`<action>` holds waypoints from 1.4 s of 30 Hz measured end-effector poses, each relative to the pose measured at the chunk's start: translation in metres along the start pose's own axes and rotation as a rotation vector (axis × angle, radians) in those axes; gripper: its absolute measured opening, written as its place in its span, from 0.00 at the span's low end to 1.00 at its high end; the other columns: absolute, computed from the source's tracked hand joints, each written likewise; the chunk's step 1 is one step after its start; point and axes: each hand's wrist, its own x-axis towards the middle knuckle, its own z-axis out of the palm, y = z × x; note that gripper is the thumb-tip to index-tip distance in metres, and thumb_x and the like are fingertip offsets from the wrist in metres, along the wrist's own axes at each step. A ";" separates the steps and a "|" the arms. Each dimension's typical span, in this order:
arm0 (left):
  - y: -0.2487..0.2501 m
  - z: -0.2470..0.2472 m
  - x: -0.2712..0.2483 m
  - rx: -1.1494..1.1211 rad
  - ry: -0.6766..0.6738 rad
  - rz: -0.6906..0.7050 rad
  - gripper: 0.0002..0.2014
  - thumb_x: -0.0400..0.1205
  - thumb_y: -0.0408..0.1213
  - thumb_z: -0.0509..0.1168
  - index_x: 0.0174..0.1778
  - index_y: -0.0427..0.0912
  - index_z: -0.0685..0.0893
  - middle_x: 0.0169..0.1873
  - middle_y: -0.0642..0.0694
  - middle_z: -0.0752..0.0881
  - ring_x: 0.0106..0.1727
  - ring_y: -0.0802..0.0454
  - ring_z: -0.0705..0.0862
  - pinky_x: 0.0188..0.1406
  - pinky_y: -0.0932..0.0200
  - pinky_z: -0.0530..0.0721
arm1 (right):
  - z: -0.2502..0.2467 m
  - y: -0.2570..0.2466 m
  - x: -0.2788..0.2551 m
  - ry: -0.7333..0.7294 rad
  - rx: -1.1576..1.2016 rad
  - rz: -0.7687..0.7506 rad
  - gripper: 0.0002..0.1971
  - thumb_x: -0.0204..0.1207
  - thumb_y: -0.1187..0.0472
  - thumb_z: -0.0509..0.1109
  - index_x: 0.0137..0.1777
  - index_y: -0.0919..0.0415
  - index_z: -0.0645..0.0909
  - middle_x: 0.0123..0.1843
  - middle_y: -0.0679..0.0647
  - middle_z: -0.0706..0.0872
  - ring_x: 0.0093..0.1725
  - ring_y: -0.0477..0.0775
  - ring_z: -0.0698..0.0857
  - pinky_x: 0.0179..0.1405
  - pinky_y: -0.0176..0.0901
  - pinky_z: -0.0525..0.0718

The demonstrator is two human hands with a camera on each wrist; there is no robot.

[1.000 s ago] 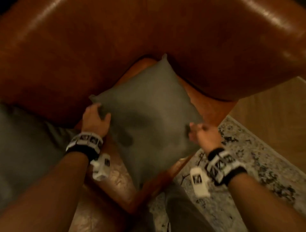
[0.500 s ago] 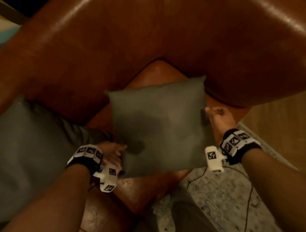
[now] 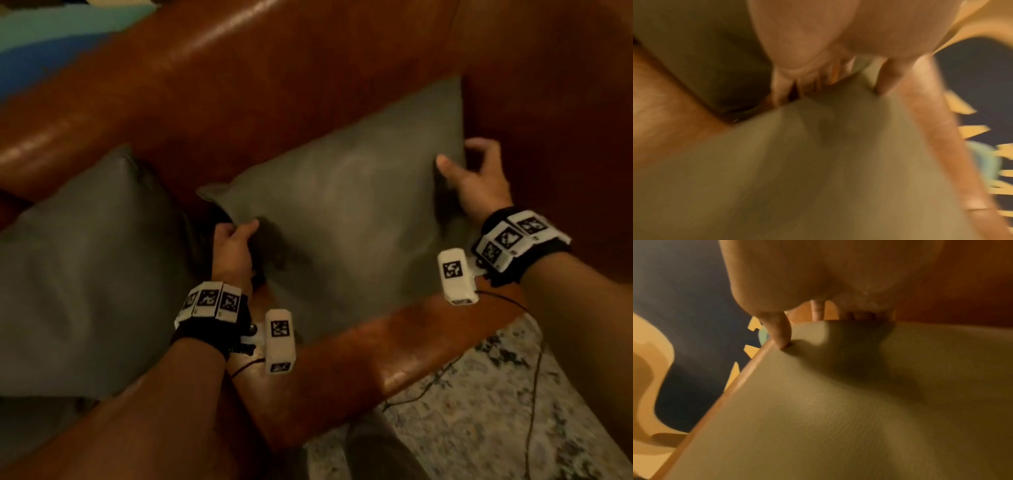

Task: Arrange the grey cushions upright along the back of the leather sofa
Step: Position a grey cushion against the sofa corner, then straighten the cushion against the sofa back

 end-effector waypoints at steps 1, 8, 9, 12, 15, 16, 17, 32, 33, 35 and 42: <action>0.003 -0.003 -0.005 -0.051 0.018 0.062 0.08 0.78 0.40 0.68 0.51 0.46 0.78 0.53 0.42 0.86 0.56 0.42 0.85 0.58 0.42 0.84 | 0.005 -0.010 0.004 0.012 0.018 -0.056 0.24 0.60 0.35 0.74 0.55 0.28 0.72 0.62 0.55 0.88 0.55 0.61 0.88 0.62 0.62 0.86; 0.027 -0.028 0.000 -0.121 0.107 0.342 0.08 0.79 0.37 0.66 0.43 0.54 0.74 0.45 0.52 0.83 0.50 0.52 0.82 0.64 0.43 0.80 | 0.055 -0.056 0.011 -0.152 -0.047 -0.251 0.33 0.69 0.52 0.77 0.72 0.44 0.68 0.69 0.45 0.85 0.62 0.48 0.83 0.68 0.46 0.80; 0.028 -0.032 0.004 -0.102 0.102 0.339 0.09 0.79 0.36 0.66 0.43 0.54 0.74 0.45 0.52 0.83 0.49 0.54 0.82 0.63 0.44 0.80 | 0.058 -0.056 0.009 -0.166 -0.108 -0.258 0.33 0.72 0.55 0.76 0.76 0.47 0.66 0.72 0.45 0.82 0.63 0.46 0.80 0.65 0.40 0.76; 0.023 -0.045 0.005 -0.039 0.064 0.325 0.12 0.82 0.30 0.65 0.44 0.54 0.74 0.42 0.52 0.81 0.44 0.59 0.80 0.54 0.54 0.79 | 0.064 -0.048 -0.008 -0.045 -0.149 -0.281 0.31 0.74 0.56 0.75 0.77 0.49 0.68 0.74 0.47 0.81 0.65 0.45 0.79 0.67 0.40 0.76; 0.001 -0.073 -0.003 -0.016 0.061 0.289 0.12 0.81 0.28 0.65 0.39 0.52 0.79 0.38 0.49 0.84 0.41 0.56 0.82 0.46 0.56 0.79 | 0.076 -0.024 -0.041 0.105 -0.121 -0.260 0.23 0.74 0.58 0.75 0.69 0.54 0.78 0.65 0.52 0.86 0.65 0.48 0.85 0.69 0.41 0.79; -0.009 -0.087 -0.006 -0.023 0.067 0.255 0.13 0.81 0.27 0.65 0.37 0.51 0.80 0.38 0.48 0.86 0.41 0.54 0.83 0.44 0.56 0.80 | 0.084 -0.013 -0.057 0.100 -0.112 -0.262 0.19 0.75 0.61 0.74 0.66 0.57 0.81 0.62 0.55 0.88 0.61 0.45 0.87 0.66 0.37 0.80; -0.021 -0.102 -0.011 -0.036 0.074 0.217 0.12 0.81 0.26 0.64 0.37 0.49 0.80 0.37 0.47 0.87 0.39 0.53 0.85 0.42 0.57 0.82 | 0.094 -0.002 -0.076 0.065 -0.091 -0.269 0.15 0.75 0.65 0.74 0.62 0.60 0.85 0.58 0.56 0.89 0.54 0.36 0.88 0.60 0.29 0.80; -0.122 -0.549 -0.065 -0.276 0.842 0.065 0.01 0.84 0.35 0.63 0.50 0.45 0.78 0.46 0.44 0.82 0.43 0.47 0.83 0.48 0.48 0.84 | 0.427 0.008 -0.421 -0.869 -0.232 -0.290 0.03 0.63 0.49 0.77 0.38 0.39 0.88 0.42 0.48 0.93 0.49 0.54 0.91 0.61 0.61 0.87; -0.120 -0.581 -0.064 -0.311 0.925 0.067 0.09 0.83 0.40 0.65 0.57 0.44 0.77 0.49 0.46 0.82 0.46 0.48 0.84 0.54 0.46 0.84 | 0.448 0.001 -0.441 -0.883 -0.228 -0.308 0.04 0.67 0.50 0.78 0.41 0.40 0.87 0.46 0.48 0.93 0.50 0.51 0.90 0.63 0.59 0.86; -0.110 -0.639 -0.059 -0.318 0.958 0.086 0.24 0.82 0.47 0.67 0.72 0.44 0.73 0.60 0.45 0.81 0.59 0.45 0.83 0.63 0.46 0.81 | 0.487 -0.016 -0.475 -0.888 -0.192 -0.290 0.14 0.72 0.55 0.79 0.57 0.45 0.83 0.59 0.53 0.89 0.52 0.47 0.87 0.65 0.52 0.84; -0.067 -0.756 -0.024 -0.432 0.582 0.175 0.34 0.76 0.53 0.71 0.78 0.49 0.71 0.65 0.50 0.83 0.67 0.47 0.83 0.63 0.50 0.81 | 0.561 -0.040 -0.529 -0.969 0.045 0.008 0.59 0.41 0.35 0.88 0.77 0.33 0.65 0.78 0.45 0.78 0.75 0.58 0.76 0.73 0.80 0.70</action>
